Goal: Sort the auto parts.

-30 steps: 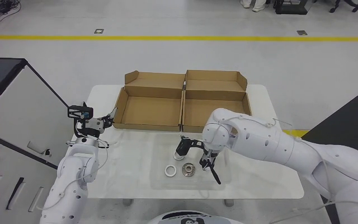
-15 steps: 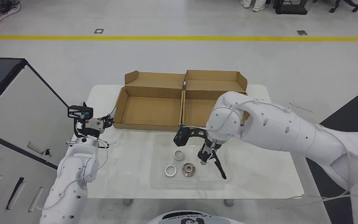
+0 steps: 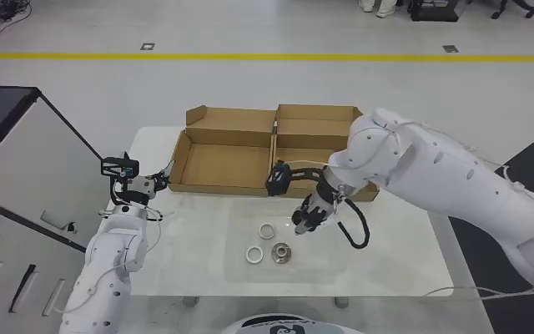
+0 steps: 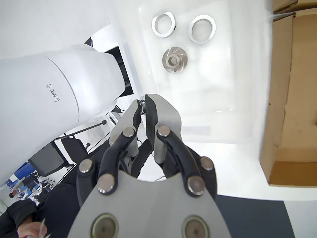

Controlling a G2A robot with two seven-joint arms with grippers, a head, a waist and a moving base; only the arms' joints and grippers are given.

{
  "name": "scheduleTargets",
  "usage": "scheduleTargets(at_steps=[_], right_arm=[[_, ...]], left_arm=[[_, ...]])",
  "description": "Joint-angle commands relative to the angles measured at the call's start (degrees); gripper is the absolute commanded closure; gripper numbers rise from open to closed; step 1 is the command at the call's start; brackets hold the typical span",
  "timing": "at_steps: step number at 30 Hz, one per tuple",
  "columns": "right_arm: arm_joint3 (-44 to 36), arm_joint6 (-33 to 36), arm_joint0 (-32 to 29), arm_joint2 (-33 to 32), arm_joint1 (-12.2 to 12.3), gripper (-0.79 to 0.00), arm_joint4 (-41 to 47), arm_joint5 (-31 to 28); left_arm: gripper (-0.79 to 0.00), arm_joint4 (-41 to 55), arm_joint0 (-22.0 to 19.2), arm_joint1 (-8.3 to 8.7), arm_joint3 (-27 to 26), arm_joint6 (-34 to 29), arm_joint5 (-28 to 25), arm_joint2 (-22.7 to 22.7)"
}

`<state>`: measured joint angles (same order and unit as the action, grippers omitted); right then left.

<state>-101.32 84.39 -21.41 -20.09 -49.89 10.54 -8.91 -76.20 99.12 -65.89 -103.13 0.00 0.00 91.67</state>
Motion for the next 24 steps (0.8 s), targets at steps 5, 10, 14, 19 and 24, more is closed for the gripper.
scheduleTargets(at_steps=[5, 10, 14, 19, 24], right_arm=[[1.1, -1.1, -3.9, -6.6, 3.6, 0.000, 3.7, -6.0], [0.4, -3.0, -7.6, -11.9, 6.0, 0.000, 7.2, -10.6], [0.8, -4.4, -10.6, -15.4, 7.4, 0.000, 10.8, -15.4], [0.2, -9.7, -14.7, -18.7, 9.1, 0.000, 15.5, -20.7], [-0.8, -15.1, -17.7, -20.6, 10.5, 0.000, 19.3, -26.1]], left_arm=[[-0.785, 0.0, 0.0, 0.00, 0.0, 0.0, 0.0, 0.0], [-0.785, 0.0, 0.0, 0.00, 0.0, 0.0, 0.0, 0.0], [-0.785, 0.0, 0.0, 0.00, 0.0, 0.0, 0.0, 0.0], [-0.785, 0.0, 0.0, 0.00, 0.0, 0.0, 0.0, 0.0], [-0.785, 0.0, 0.0, 0.00, 0.0, 0.0, 0.0, 0.0]])
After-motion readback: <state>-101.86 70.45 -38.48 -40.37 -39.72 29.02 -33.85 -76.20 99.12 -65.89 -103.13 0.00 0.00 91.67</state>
